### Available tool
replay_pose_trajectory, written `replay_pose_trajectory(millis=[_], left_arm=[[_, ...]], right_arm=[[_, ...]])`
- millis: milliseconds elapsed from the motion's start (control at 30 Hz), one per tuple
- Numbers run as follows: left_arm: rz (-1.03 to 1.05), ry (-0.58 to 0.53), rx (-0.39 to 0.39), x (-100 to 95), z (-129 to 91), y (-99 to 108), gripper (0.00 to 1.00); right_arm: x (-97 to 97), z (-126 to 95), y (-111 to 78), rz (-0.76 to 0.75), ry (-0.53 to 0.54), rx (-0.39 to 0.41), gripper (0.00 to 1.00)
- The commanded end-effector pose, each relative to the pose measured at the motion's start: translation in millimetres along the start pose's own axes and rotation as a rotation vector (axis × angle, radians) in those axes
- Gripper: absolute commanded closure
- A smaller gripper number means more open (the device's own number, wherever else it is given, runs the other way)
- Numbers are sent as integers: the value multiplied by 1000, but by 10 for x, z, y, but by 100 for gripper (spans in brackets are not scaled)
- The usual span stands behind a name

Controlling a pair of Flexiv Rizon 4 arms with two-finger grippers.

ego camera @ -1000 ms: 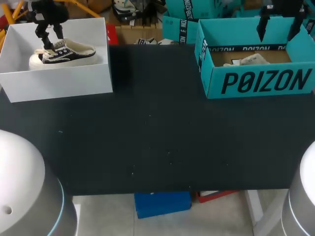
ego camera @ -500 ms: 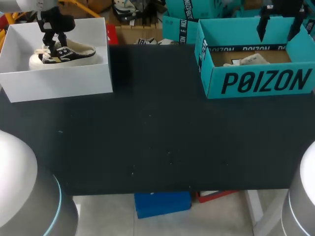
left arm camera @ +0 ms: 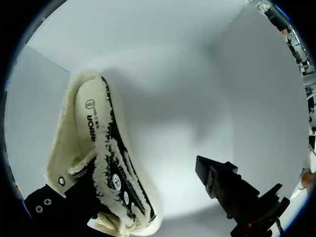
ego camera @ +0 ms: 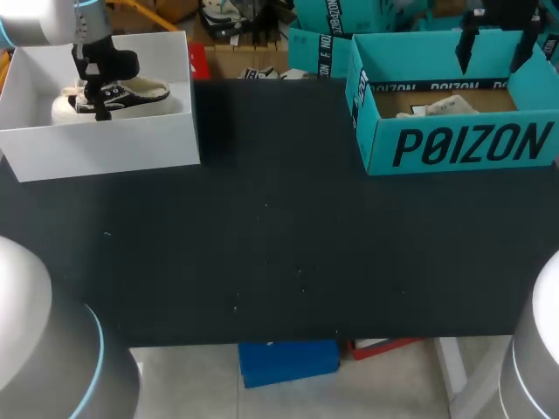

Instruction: Take the shoe out of the shoebox, open the shoe tongue, remove and reinsert the insole, then place the shoe into the shoebox

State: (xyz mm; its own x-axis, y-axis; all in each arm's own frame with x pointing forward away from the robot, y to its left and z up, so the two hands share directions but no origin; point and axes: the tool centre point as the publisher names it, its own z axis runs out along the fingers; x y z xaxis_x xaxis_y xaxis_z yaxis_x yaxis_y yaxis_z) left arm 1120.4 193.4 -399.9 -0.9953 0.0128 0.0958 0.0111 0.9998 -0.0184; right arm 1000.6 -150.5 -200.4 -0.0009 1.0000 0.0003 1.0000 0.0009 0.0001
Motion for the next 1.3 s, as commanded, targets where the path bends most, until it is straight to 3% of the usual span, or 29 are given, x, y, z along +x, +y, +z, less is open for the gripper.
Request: replay_pose_trajectory(millis=[33, 100, 167, 200, 333, 367, 400, 700, 1300], left_arm=[[-23, 2, -11, -66, 110, 16, 14], [-31, 2, -6, -79, 123, 27, 25], [-38, -2, -12, -84, 128, 31, 54], [-43, -2, -12, -86, 132, 33, 64], [-53, -2, -28, -102, 163, 45, 77], [-52, 8, -45, -110, 188, 40, 83], [-44, 0, -73, -111, 196, 33, 99], [-50, -36, -72, -88, 28, -20, 100], [-8, -149, -77, -36, -830, -65, 100]], right_arm=[[3, -2, -1, 1, 0, 0, 0], [3, -2, -1, 1, 0, 0, 0], [3, -2, -1, 1, 0, 0, 0], [3, -2, -1, 1, 0, 0, 0], [3, -2, -1, 1, 0, 0, 0], [3, -2, -1, 1, 0, 0, 0], [3, -2, -1, 1, 0, 0, 0], [3, -2, -1, 1, 0, 0, 0], [3, -2, -1, 1, 0, 0, 0]])
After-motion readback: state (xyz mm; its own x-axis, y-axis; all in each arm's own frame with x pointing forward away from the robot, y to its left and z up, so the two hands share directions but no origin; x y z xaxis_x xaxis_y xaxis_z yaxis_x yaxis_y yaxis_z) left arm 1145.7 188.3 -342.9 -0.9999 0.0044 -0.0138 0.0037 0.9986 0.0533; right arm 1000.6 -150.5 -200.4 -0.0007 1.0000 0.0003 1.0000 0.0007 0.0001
